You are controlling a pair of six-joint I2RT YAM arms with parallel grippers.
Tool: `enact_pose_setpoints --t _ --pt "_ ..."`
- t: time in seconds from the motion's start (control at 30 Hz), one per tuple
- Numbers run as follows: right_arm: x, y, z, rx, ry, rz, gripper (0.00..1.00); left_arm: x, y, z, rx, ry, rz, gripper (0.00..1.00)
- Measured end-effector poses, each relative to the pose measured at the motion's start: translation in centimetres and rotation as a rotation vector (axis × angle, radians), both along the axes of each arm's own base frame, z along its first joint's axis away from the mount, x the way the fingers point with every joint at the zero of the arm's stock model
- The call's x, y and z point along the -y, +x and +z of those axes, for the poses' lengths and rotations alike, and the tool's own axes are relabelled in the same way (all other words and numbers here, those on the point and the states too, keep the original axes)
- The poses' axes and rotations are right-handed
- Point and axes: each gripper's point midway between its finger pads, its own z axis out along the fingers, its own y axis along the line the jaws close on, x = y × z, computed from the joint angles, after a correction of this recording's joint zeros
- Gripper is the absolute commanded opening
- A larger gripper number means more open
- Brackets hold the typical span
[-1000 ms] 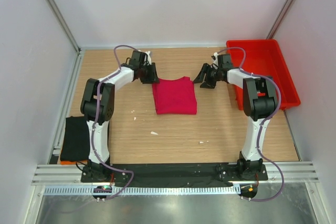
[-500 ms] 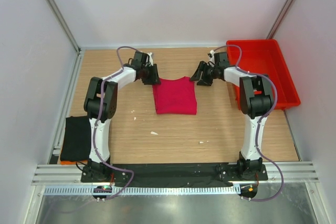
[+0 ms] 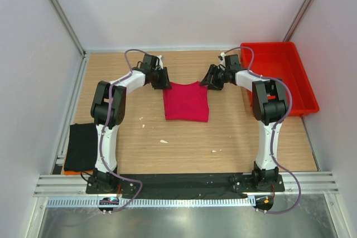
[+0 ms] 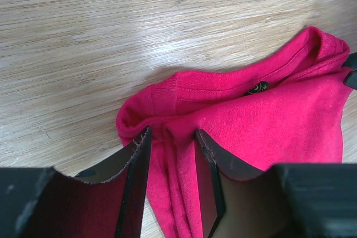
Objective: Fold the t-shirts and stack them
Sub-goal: Fold the tshirt
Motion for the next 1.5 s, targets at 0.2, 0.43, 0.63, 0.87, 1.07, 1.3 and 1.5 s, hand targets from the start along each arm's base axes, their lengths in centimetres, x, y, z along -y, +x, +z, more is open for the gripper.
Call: enact_pose_setpoints --t 0.2,0.43,0.63,0.87,1.07,1.3,1.5 --pt "0.1 -0.4 -0.1 0.002 0.001 0.000 0.55 0.0 0.1 0.0 0.000 0.000 0.010 0.37" --pt "0.1 -0.7 -0.3 -0.002 0.006 0.000 0.48 0.5 0.7 0.9 0.005 -0.037 0.043 0.34" --pt "-0.1 -0.9 -0.3 -0.008 0.016 0.002 0.48 0.7 1.2 1.4 0.025 -0.047 0.044 0.34" --pt "-0.2 -1.1 -0.3 -0.008 0.027 0.007 0.48 0.8 1.1 0.8 0.013 -0.047 0.041 0.35" --pt "-0.2 -1.2 -0.3 -0.009 0.028 0.007 0.47 0.9 0.9 0.5 0.011 -0.042 0.027 0.34" --pt "-0.2 -1.8 -0.8 -0.036 0.025 0.005 0.23 1.3 0.7 0.6 0.004 -0.050 0.016 0.00" --pt "0.1 -2.1 -1.1 -0.063 0.006 -0.010 0.14 1.8 1.1 1.7 0.022 -0.065 0.006 0.00"
